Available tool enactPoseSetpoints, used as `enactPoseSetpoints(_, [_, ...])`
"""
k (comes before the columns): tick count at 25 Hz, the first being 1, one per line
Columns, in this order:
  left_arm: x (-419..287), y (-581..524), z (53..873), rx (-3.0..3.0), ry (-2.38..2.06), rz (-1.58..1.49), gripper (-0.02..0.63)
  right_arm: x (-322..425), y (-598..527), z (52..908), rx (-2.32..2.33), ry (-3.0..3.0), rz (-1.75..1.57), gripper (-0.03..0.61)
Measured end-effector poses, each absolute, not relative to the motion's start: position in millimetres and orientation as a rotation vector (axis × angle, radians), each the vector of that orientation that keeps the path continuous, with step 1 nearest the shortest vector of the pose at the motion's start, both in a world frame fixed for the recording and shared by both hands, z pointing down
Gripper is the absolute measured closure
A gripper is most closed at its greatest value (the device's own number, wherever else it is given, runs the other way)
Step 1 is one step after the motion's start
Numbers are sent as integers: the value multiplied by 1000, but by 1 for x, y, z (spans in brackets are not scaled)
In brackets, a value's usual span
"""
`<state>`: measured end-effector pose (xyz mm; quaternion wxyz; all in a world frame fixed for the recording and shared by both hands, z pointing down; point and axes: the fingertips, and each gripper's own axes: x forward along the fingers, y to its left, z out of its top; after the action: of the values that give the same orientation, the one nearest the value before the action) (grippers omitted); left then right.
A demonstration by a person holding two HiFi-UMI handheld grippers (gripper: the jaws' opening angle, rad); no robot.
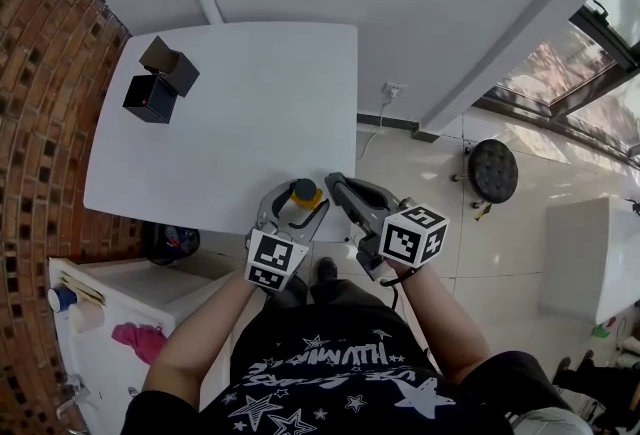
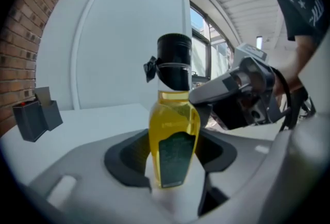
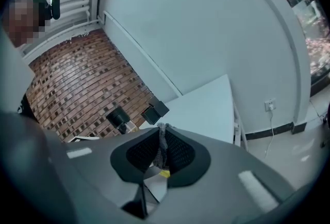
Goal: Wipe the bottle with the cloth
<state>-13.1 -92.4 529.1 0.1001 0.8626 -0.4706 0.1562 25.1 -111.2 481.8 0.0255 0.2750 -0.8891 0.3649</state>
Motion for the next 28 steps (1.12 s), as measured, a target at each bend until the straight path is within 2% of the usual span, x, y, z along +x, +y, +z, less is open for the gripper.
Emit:
enactPoseSetpoints(19, [-8,-73,528,2902,-640,580,359,4,-103,462,803,-2806,1173,541])
enactPoseSetpoints(28, [-8,-69,528,2942,-574,625,356,2,-101,466,848,-2788,1232,541])
